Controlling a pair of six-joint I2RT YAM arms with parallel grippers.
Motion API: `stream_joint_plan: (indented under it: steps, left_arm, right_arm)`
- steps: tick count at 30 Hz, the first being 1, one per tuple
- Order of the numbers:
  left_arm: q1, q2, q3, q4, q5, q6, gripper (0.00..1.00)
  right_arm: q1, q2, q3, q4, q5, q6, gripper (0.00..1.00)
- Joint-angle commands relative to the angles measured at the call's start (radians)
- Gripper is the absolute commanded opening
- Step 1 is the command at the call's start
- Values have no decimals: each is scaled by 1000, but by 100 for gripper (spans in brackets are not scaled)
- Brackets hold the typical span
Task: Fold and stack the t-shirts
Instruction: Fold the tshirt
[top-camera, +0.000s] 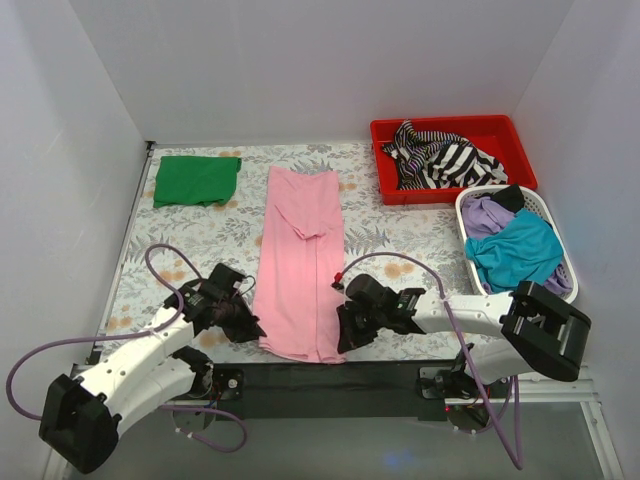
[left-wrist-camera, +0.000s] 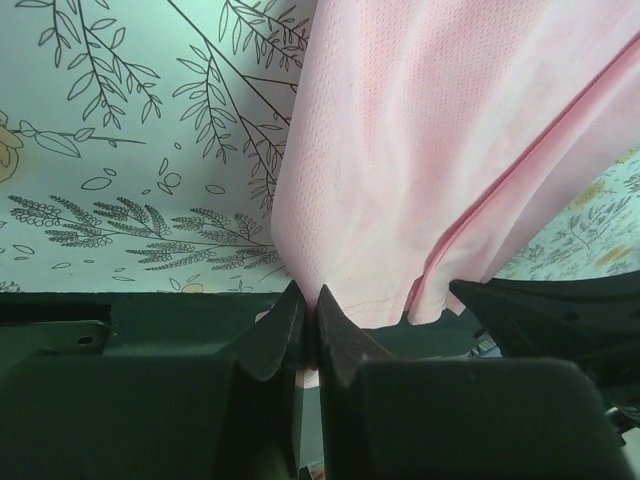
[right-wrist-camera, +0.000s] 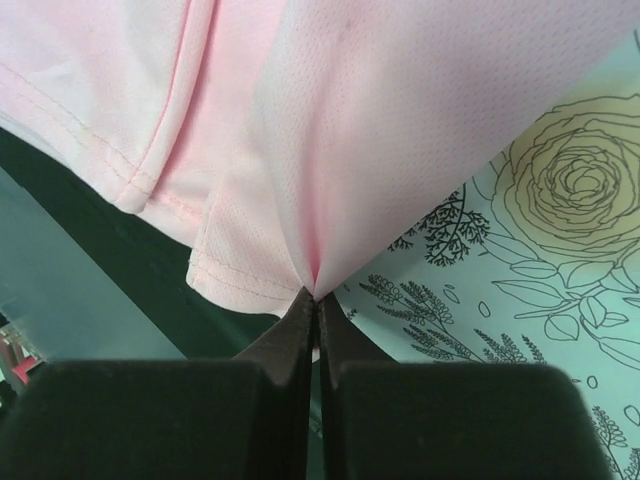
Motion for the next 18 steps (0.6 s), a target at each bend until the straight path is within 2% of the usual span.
stream_joint_plan:
  steps: [1, 7, 18]
  left_arm:
    - [-3, 18, 33, 10, 4, 27, 2]
    - [-5, 83, 81, 50, -15, 61, 3]
    - [-3, 268, 222, 159, -51, 124, 5]
  right_arm:
    - [8, -47, 60, -29, 10, -45, 1]
    - [8, -54, 155, -66, 38, -110, 1]
    - [-46, 48, 322, -184, 113, -226, 1]
